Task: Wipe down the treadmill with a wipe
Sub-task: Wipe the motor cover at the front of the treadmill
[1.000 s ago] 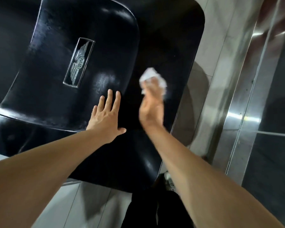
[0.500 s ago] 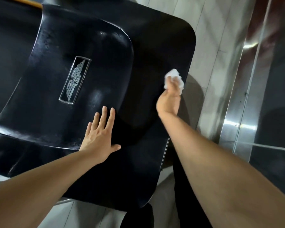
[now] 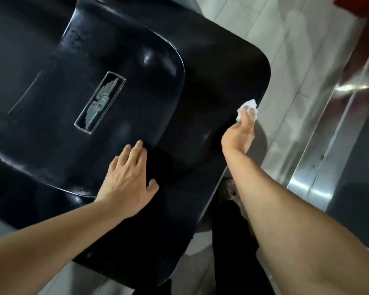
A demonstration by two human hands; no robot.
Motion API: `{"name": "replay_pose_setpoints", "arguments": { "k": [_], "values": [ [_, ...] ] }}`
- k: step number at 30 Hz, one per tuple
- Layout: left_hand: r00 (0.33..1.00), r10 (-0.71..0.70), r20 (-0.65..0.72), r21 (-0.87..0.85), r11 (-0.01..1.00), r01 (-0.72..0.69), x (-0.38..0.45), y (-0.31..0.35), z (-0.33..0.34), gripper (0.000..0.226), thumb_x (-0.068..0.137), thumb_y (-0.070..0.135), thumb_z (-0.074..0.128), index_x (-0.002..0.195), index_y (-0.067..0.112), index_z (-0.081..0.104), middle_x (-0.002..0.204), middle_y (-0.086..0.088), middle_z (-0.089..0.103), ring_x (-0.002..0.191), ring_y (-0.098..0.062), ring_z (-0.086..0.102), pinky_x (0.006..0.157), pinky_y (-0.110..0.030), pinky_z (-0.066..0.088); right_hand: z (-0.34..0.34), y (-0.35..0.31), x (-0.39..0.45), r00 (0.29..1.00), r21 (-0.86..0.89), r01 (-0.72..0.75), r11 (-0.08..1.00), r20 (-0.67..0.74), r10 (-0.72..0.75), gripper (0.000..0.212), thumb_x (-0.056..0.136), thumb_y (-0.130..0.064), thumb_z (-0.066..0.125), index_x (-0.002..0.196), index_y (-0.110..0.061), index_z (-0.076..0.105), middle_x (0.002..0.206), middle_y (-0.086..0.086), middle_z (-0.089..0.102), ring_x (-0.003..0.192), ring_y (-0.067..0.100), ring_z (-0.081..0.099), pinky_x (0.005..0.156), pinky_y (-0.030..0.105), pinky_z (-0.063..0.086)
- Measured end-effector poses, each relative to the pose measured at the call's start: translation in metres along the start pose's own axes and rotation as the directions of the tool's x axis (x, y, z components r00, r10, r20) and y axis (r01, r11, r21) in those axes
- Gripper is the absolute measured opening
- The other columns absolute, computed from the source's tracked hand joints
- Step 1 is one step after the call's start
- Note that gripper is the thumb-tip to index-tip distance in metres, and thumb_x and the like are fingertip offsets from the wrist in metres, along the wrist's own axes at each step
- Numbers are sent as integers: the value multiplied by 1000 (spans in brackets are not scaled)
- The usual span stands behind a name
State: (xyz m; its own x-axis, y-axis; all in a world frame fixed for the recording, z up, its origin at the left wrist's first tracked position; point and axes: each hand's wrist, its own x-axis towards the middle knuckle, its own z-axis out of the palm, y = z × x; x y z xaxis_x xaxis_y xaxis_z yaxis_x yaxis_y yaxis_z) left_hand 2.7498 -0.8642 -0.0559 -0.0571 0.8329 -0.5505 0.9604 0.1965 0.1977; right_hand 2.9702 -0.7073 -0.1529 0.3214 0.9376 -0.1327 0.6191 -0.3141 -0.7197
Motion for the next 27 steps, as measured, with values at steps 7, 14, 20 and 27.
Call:
{"name": "replay_pose_setpoints", "arguments": {
  "k": [7,14,20,27],
  "values": [
    [994,68,-88,-14,997,-70,45,24,-18,80,101,30,46,164,16,-1,172,0,-11,159,-22,-3,126,-38,14,36,-46,-40,671,129,671,730,314,-672,45,101,-7,34,138,-9,60,151,13,48,145,27,37,122,33,25],
    [996,32,-78,-39,999,-35,59,31,-15,80,101,29,49,164,15,2,172,0,-7,159,-22,1,125,-40,17,9,-6,40,979,28,193,981,58,-194,50,100,-1,36,145,-16,52,158,4,41,142,16,40,111,3,21],
    [992,-20,-123,-51,999,14,75,46,-13,85,98,37,51,164,14,4,172,-2,0,158,-26,7,127,-45,18,19,-21,31,972,70,234,970,8,-235,52,94,10,37,137,-10,59,142,12,53,139,29,44,110,9,24],
    [987,-67,-143,-90,994,55,117,64,-26,90,99,41,54,164,15,-3,172,-1,-7,159,-23,-2,128,-46,11,17,-2,11,876,57,459,886,136,-463,50,97,0,36,141,-9,57,152,10,48,142,17,41,118,29,32]
  ]
}}
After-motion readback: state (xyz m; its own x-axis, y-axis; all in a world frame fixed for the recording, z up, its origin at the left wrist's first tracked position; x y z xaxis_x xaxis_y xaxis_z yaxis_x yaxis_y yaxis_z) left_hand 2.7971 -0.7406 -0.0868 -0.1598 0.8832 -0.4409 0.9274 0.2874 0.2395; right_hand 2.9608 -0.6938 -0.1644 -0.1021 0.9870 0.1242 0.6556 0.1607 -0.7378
